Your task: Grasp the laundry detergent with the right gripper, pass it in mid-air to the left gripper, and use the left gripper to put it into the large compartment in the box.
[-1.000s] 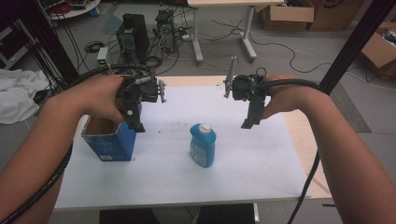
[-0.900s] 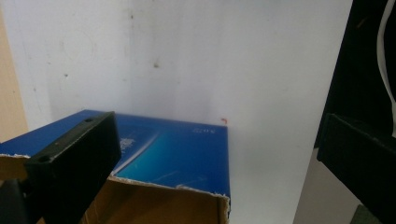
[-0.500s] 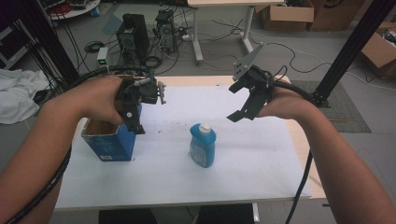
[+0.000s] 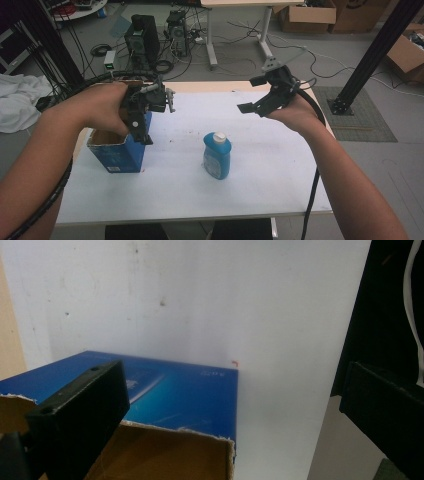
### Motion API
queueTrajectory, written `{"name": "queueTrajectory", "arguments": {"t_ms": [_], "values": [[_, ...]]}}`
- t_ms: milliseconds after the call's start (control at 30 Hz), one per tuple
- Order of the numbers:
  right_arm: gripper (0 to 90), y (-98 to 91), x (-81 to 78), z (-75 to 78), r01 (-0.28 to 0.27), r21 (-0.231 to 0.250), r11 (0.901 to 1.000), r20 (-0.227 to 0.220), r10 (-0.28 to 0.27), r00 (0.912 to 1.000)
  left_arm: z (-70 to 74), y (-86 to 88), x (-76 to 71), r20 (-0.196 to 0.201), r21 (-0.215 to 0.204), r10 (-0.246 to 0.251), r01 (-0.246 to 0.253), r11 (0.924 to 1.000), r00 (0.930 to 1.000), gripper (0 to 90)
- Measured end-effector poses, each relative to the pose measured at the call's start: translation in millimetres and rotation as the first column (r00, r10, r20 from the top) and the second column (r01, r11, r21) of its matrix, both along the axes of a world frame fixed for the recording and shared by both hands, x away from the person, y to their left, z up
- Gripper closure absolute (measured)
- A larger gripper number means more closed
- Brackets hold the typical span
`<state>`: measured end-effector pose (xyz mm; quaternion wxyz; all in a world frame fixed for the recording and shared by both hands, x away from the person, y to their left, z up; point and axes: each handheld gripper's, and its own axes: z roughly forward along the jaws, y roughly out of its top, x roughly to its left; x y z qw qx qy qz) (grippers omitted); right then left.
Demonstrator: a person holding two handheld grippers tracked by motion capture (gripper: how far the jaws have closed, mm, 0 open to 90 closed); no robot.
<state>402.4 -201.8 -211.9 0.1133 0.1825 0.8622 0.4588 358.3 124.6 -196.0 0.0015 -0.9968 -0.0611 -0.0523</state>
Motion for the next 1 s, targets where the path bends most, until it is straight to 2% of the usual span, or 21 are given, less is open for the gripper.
{"name": "queueTrajectory", "arguments": {"t_ms": [100,167,233,333,400,467,500,567,767,933,967,1000], "values": [[0.0,-19.9,-4.0,-3.8,0.039,0.059,0.9975,0.007,-0.04,0.9992,-0.1,2.5,0.3,0.001,-0.002,0.001,-0.001,1.0,1.0,0.1],[0.0,-33.2,-9.3,-8.3,0.059,0.079,0.9951,0.009,-0.06,0.9982,-0.6,3.6,0.7,0.001,-0.003,-0.002,0.002,1.0,1.0,0.1],[0.0,-51.0,-21.2,-16.4,0.078,0.109,0.991,0.013,-0.08,0.9967,-1.3,4.1,0.9,-0.001,-0.005,-0.004,0.004,1.0,1.0,0.1],[0.0,-60.7,-31.1,-22.2,0.091,0.12,0.9886,0.033,-0.095,0.9949,-3.0,4.4,1.9,0.0,-0.008,-0.008,0.008,0.9999,1.0,0.1],[0.0,-68.4,-40.6,-28.9,0.094,0.132,0.9868,0.029,-0.099,0.9946,-4.1,3.9,2.6,-0.002,-0.007,-0.01,0.01,0.9999,0.9999,0.1],[0.0,-74.6,-51.3,-36.6,0.095,0.147,0.9846,0.027,-0.1,0.9946,-5.4,3.4,2.9,-0.002,-0.013,-0.014,0.014,0.9998,0.9999,0.1],[0.0,-79.3,-63.0,-45.4,0.106,0.151,0.9828,0.03,-0.112,0.9933,-5.6,3.0,2.9,-0.005,-0.012,-0.016,0.016,0.9998,0.9999,0.1],[0.0,-81.3,-68.4,-50.8,0.103,0.157,0.9823,0.025,-0.108,0.9939,-6.7,2.5,3.5,-0.006,-0.013,-0.023,0.022,0.9997,0.9997,0.1],[0.0,-82.7,-97.4,-92.1,0.118,0.163,0.9796,-0.005,-0.119,0.9929,-8.5,1.5,4.7,-0.006,-0.013,-0.023,0.023,0.9997,0.9997,0.1],[0.0,-71.0,-111.0,-123.9,0.116,0.166,0.9793,-0.025,-0.114,0.9932,-8.1,1.0,2.9,-0.003,-0.011,-0.026,0.026,0.9996,0.9997,0.1],[0.0,-63.1,-112.7,-134.7,0.107,0.17,0.9797,-0.033,-0.103,0.9941,-8.0,1.2,2.1,-0.001,-0.017,-0.026,0.026,0.9995,0.9997,0.1],[0.0,-63.1,-112.7,-134.7,0.107,0.17,0.9797,-0.033,-0.103,0.9941,-7.1,1.3,1.6,0.0,-0.015,-0.027,0.027,0.9995,0.9996,0.1]]}}
